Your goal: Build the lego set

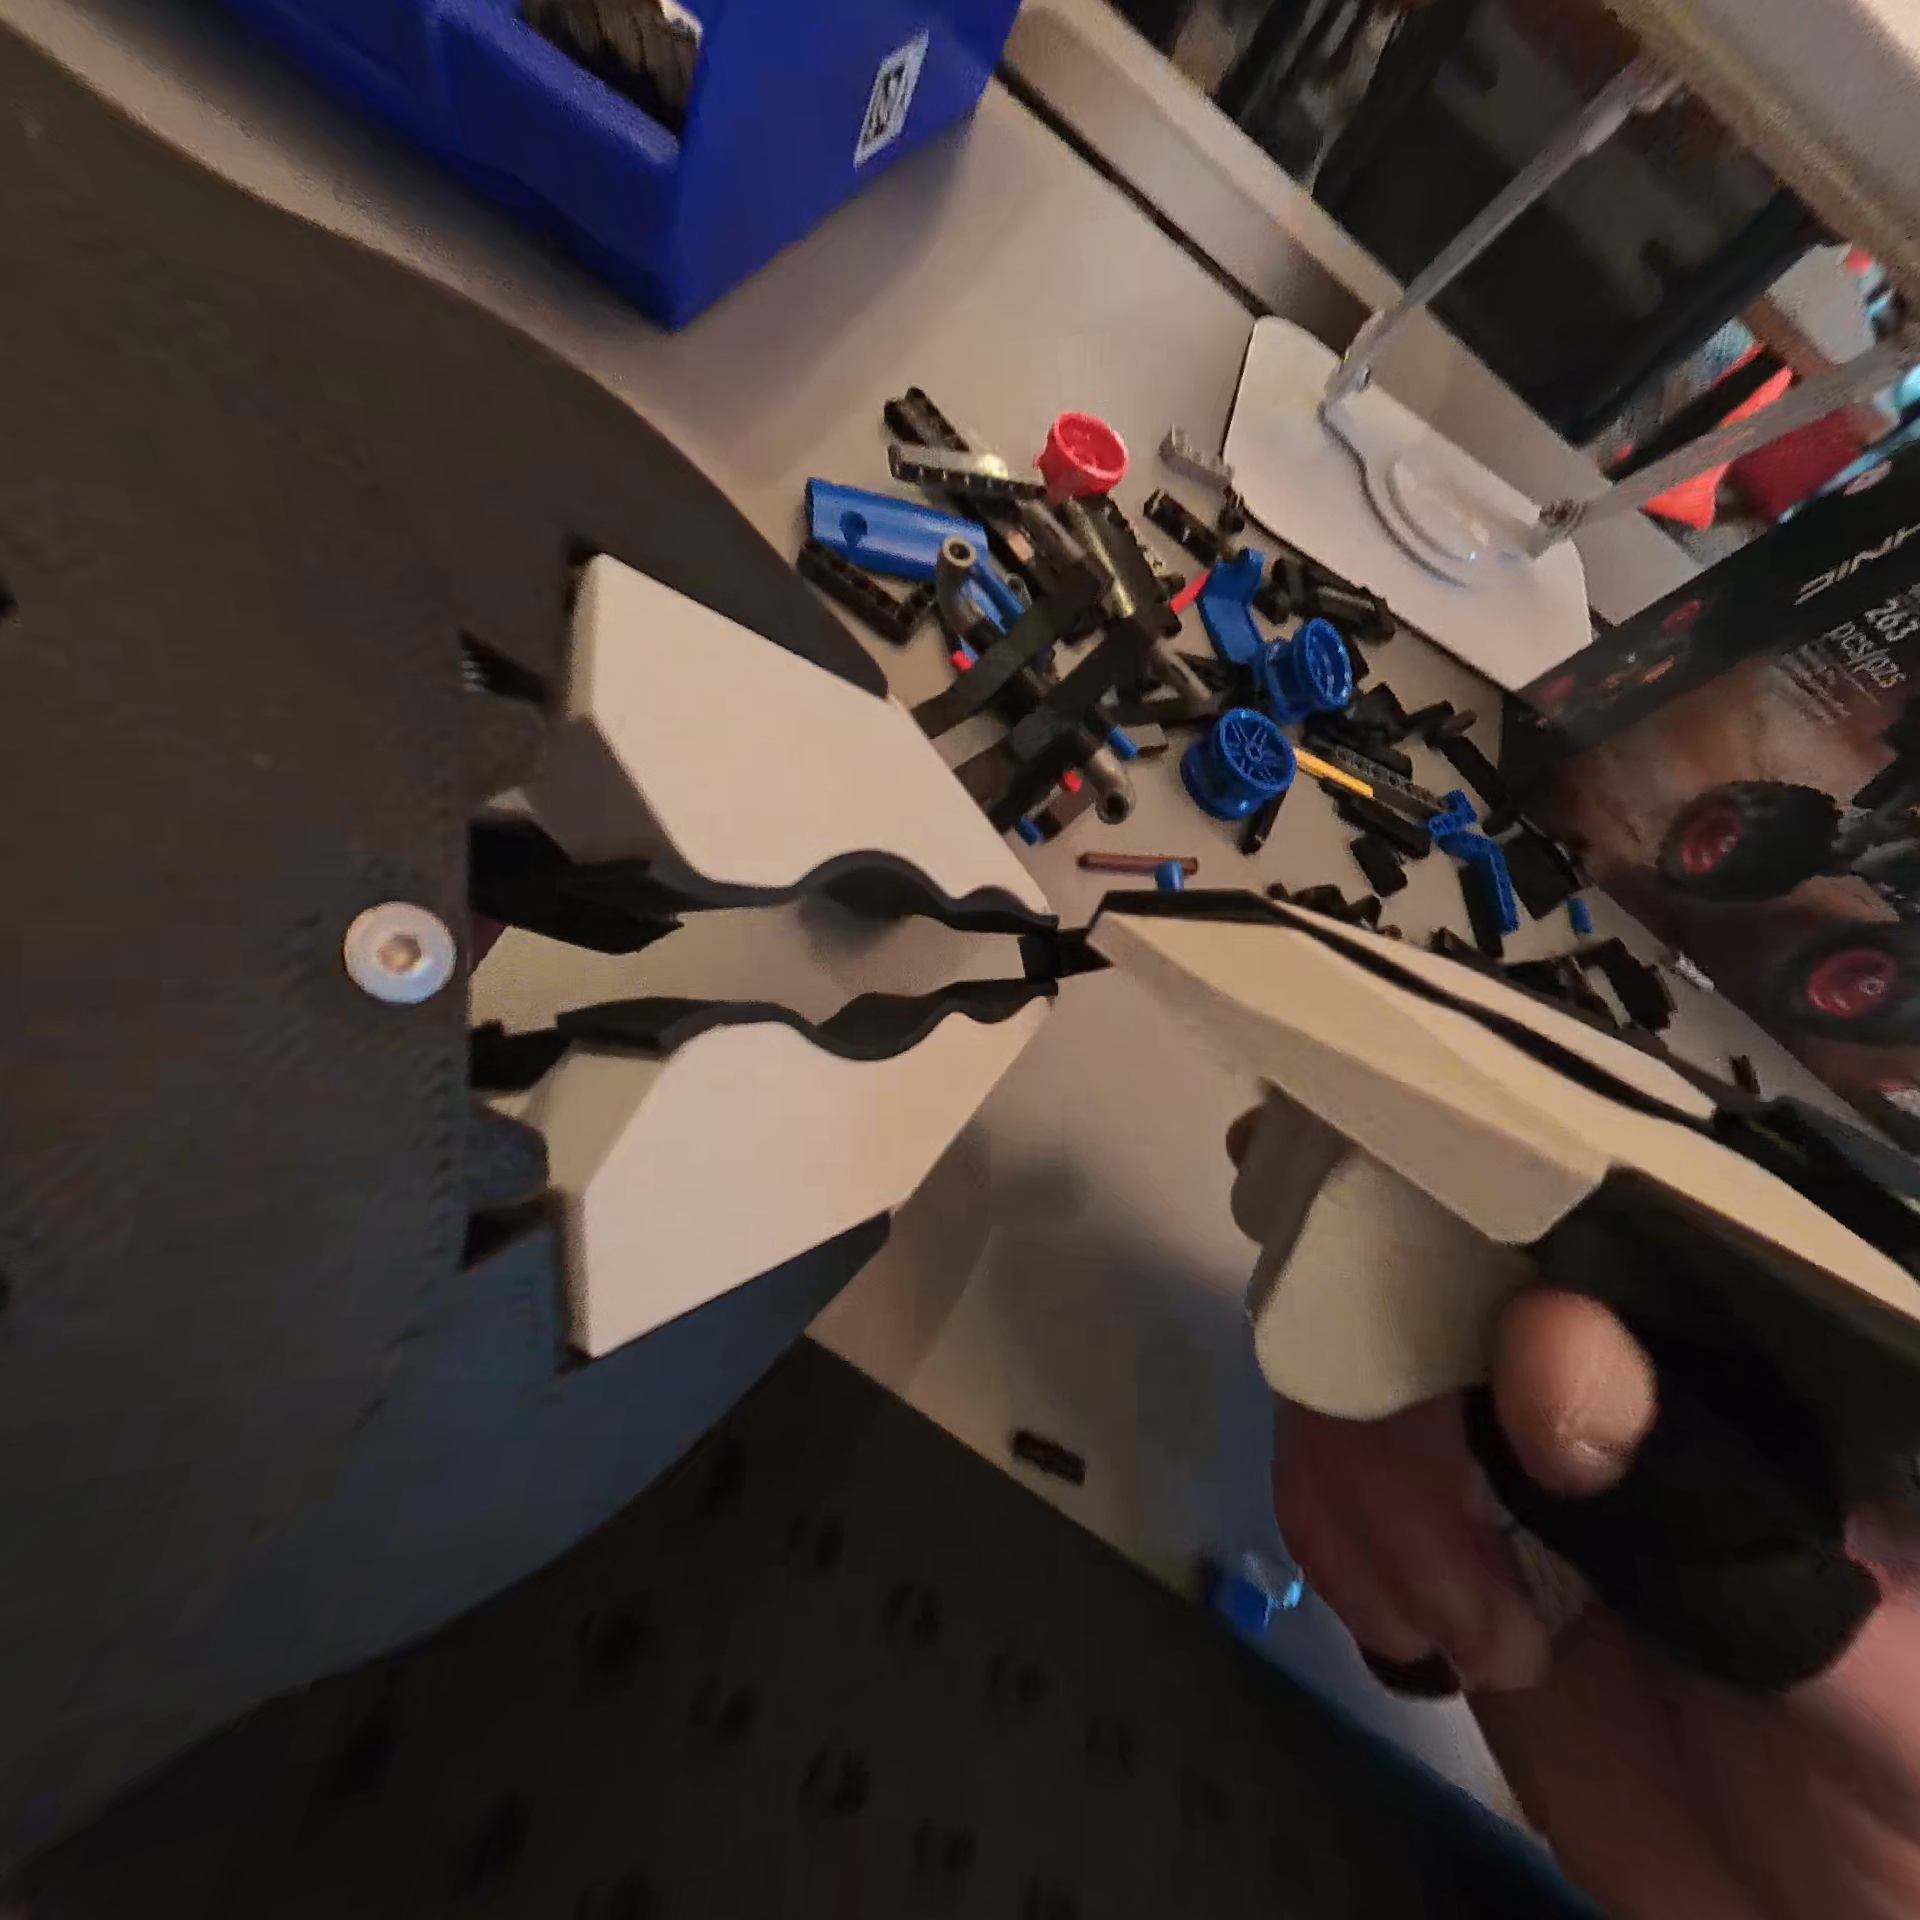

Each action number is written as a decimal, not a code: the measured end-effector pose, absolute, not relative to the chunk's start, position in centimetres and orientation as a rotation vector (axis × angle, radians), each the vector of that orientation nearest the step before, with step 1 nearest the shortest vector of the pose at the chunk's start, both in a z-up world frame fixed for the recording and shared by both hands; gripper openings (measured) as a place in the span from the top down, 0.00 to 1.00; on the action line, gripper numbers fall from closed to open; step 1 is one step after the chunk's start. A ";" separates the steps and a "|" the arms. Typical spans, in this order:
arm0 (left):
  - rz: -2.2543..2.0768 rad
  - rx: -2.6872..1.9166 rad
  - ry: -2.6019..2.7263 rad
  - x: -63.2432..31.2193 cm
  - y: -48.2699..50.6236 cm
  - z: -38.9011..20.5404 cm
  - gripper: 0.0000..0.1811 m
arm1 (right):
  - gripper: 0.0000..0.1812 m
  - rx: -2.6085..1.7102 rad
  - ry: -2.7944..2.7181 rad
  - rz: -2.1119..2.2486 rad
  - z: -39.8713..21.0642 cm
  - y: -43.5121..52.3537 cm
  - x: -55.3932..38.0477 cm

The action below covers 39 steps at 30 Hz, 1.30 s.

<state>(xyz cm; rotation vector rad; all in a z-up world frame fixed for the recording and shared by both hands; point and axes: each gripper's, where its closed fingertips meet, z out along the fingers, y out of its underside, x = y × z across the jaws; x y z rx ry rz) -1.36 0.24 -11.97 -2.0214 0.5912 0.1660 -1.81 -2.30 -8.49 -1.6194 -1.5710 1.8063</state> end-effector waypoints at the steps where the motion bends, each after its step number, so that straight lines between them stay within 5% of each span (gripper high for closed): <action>1: 0.193 -2.017 0.578 -1.5 0.4 -12.0 0.96 | 1.00 -1.626 -1.586 1.806 -8.7 -2.4 -1.7; 12: 0.231 -1.911 0.458 -2.4 0.4 -10.4 0.97 | 0.89 -1.735 -1.457 1.857 -9.0 -0.6 -1.8; 39: 0.585 -1.528 0.496 -2.1 -0.3 -4.7 0.97 | 0.92 -1.586 -1.085 2.385 -4.0 -1.3 -2.1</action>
